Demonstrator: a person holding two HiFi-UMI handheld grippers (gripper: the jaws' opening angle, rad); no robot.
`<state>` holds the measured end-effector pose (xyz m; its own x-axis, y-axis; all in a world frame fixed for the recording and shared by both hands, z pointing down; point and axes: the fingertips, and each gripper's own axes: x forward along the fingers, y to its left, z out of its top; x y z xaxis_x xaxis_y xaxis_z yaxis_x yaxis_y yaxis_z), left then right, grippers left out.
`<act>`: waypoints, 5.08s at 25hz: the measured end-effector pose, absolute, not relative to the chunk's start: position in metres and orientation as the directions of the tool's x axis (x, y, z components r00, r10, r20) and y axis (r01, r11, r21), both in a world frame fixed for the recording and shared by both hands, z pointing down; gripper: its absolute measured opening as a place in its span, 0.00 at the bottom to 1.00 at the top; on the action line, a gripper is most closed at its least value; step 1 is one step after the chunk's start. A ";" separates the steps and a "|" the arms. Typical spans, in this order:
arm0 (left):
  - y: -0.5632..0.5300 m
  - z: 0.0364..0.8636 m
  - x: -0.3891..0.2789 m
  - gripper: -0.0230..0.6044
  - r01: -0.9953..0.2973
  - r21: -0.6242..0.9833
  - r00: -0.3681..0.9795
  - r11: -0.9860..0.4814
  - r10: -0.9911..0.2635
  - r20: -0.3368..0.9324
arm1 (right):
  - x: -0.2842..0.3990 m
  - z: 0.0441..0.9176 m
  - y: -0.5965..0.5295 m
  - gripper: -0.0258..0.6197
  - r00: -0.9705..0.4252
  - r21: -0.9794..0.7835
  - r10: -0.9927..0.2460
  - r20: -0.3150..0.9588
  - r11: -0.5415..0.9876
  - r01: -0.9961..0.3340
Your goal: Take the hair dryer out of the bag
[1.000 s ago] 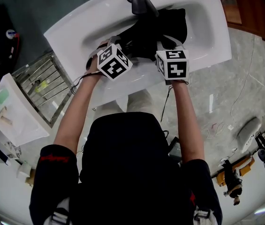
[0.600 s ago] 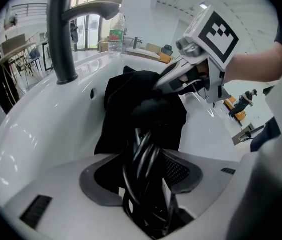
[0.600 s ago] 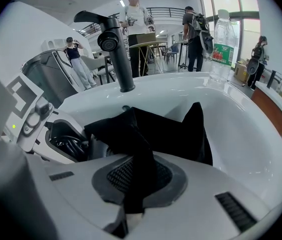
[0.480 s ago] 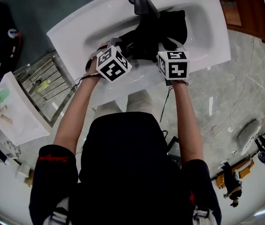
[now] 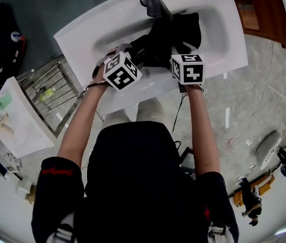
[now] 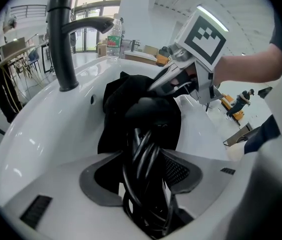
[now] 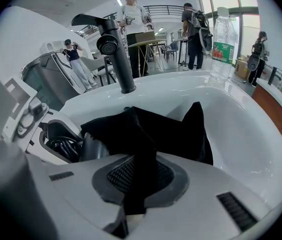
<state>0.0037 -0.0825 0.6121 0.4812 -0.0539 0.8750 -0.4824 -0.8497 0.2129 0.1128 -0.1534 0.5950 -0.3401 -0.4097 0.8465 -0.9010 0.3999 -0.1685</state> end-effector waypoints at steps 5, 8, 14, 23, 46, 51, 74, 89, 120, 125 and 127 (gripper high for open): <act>-0.078 0.607 0.004 0.40 -0.465 0.218 0.487 -0.858 -0.043 0.872 | 0.114 0.595 -0.152 0.11 -0.342 -0.172 -0.399 0.851 0.404 -0.899; -0.075 0.602 0.003 0.40 -0.453 0.220 0.492 -0.864 -0.036 0.870 | 0.114 0.591 -0.152 0.11 -0.341 -0.174 -0.400 0.851 0.398 -0.901; -0.073 0.595 0.000 0.40 -0.443 0.209 0.488 -0.872 -0.039 0.872 | 0.114 0.587 -0.151 0.11 -0.353 -0.194 -0.393 0.849 0.390 -0.900; -0.068 0.585 -0.005 0.40 -0.436 0.203 0.493 -0.876 -0.044 0.869 | 0.111 0.587 -0.146 0.24 -0.384 -0.258 -0.344 0.857 0.359 -0.897; -0.033 0.569 -0.047 0.40 -0.419 0.213 0.479 -0.883 -0.015 0.878 | 0.080 0.565 -0.143 0.33 -0.459 -0.348 -0.330 0.825 0.344 -0.872; -0.034 0.560 -0.049 0.40 -0.431 0.211 0.498 -0.877 -0.036 0.866 | 0.079 0.565 -0.140 0.33 -0.460 -0.353 -0.329 0.825 0.335 -0.873; -0.039 0.509 -0.065 0.40 -0.551 0.169 0.574 -0.817 -0.224 0.787 | 0.083 0.493 -0.117 0.13 -0.386 -0.252 -0.512 0.768 0.313 -0.916; -0.061 0.425 -0.093 0.40 -0.666 0.173 0.641 -0.726 -0.438 0.630 | 0.053 0.385 -0.112 0.09 -0.358 -0.140 -0.748 0.559 0.341 -0.930; -0.034 0.262 -0.124 0.40 -0.674 -0.020 0.685 -0.739 -0.634 0.358 | -0.004 0.213 -0.057 0.09 -0.337 -0.031 -0.914 0.226 0.339 -0.940; -0.031 0.246 -0.128 0.40 -0.699 -0.053 0.665 -0.713 -0.675 0.319 | -0.007 0.197 -0.047 0.09 -0.345 -0.012 -0.919 0.191 0.350 -0.937; -0.030 0.237 -0.127 0.40 -0.709 -0.074 0.655 -0.701 -0.694 0.297 | -0.004 0.193 -0.043 0.09 -0.342 -0.002 -0.923 0.176 0.347 -0.938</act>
<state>-0.1275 -0.0297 0.2370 0.6552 -0.6945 0.2974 -0.7093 -0.7010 -0.0744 -0.0043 -0.0426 0.1925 -0.3418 -0.9231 0.1761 -0.9379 0.3468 -0.0024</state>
